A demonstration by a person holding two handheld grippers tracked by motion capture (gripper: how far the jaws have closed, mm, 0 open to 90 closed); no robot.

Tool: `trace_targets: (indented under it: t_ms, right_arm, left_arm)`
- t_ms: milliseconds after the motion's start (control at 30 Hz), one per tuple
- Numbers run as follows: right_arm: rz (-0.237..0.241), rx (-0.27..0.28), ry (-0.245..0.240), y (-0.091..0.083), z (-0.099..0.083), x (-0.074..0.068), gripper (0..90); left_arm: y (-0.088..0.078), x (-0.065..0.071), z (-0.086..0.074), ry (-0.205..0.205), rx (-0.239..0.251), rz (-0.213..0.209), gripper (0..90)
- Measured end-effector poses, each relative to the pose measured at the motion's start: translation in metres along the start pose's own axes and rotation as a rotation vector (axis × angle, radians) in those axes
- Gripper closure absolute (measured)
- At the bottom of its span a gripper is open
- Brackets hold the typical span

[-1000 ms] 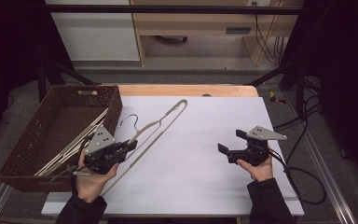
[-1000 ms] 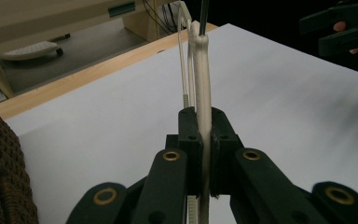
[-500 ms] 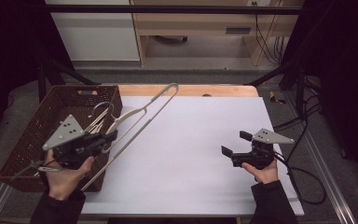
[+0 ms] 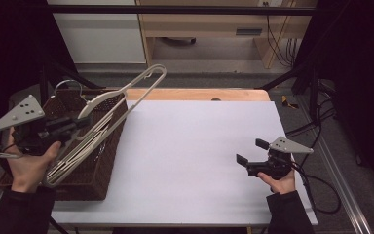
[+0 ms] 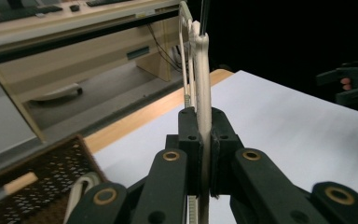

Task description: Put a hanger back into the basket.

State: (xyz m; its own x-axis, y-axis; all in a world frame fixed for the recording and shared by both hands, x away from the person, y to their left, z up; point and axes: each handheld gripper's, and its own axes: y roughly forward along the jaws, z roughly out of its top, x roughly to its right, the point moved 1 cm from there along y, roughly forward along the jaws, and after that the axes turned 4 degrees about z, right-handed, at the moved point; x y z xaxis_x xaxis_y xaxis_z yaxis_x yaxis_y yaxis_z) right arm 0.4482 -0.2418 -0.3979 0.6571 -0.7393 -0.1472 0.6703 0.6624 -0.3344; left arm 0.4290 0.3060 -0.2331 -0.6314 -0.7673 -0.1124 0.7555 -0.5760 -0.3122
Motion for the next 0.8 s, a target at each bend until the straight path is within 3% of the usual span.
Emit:
trace_targets:
  t_ms: [133, 333, 600, 800]
  right_arm:
    - [0.001, -0.004, -0.006, 0.0, 0.0, 0.0, 4.3]
    - [-0.003, -0.005, -0.005, 0.001, 0.0, 0.0, 4.0]
    - [0.001, -0.007, -0.003, 0.0, 0.0, 0.001, 3.9]
    - [-0.002, -0.007, 0.001, 0.001, 0.0, 0.001, 3.8]
  left_arm:
    - [-0.003, -0.016, 0.002, 0.023, -0.003, 0.027, 85.9]
    - [-0.002, -0.04, -0.005, 0.041, -0.052, 0.064, 85.9]
    - [-0.001, -0.074, -0.028, 0.056, -0.099, 0.138, 85.9]
    - [0.001, -0.091, -0.047, 0.065, -0.16, 0.184, 85.9]
